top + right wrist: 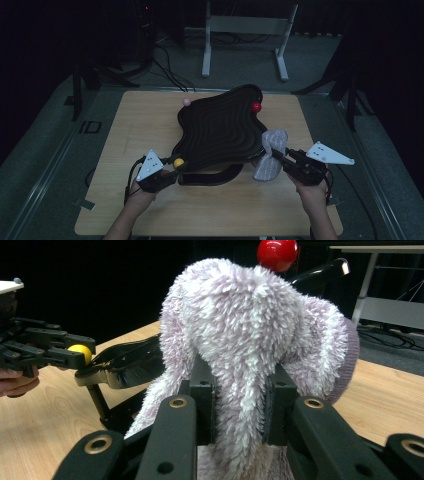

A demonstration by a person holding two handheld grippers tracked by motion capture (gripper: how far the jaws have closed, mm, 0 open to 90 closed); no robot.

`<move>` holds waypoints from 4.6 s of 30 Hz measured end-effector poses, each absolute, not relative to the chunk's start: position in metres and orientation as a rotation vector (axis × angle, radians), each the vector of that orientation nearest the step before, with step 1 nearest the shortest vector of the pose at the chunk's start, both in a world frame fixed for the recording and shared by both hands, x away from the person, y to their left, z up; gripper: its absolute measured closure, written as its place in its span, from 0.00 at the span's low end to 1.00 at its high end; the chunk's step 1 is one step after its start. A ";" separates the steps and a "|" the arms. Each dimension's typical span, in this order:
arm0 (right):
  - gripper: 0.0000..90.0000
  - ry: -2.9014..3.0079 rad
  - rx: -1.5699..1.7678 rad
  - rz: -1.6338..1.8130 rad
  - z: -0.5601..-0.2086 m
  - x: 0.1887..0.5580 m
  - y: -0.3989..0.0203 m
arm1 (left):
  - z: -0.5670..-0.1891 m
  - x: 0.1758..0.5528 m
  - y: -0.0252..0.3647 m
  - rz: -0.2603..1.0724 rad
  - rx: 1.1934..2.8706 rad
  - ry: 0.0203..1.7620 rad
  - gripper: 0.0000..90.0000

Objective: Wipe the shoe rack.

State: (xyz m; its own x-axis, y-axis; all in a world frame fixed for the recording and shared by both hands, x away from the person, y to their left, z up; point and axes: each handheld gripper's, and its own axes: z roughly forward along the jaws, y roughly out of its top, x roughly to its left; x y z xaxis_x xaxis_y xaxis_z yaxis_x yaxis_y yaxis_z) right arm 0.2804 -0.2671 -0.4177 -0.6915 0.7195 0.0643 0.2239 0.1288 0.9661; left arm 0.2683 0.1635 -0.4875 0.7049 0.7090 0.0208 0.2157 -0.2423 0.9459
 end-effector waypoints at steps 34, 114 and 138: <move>0.80 1.936 0.906 1.569 -0.413 0.276 -0.267 | -0.487 0.266 0.151 0.509 1.808 0.671 0.67; 0.81 2.194 0.922 1.448 -0.465 0.274 -0.217 | -0.487 0.270 0.150 0.470 1.833 0.609 0.67; 0.80 2.197 0.863 1.486 -0.451 0.267 -0.204 | -0.487 0.270 0.150 0.468 1.834 0.607 0.67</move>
State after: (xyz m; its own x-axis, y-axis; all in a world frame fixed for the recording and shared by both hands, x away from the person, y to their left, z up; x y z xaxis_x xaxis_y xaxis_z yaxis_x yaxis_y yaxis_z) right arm 0.2670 -0.2038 -0.4512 -0.7532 0.6561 0.0476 0.2883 0.2642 0.9204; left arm 0.2697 0.1496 -0.4868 0.7912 0.6110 0.0261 0.1802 -0.2738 0.9447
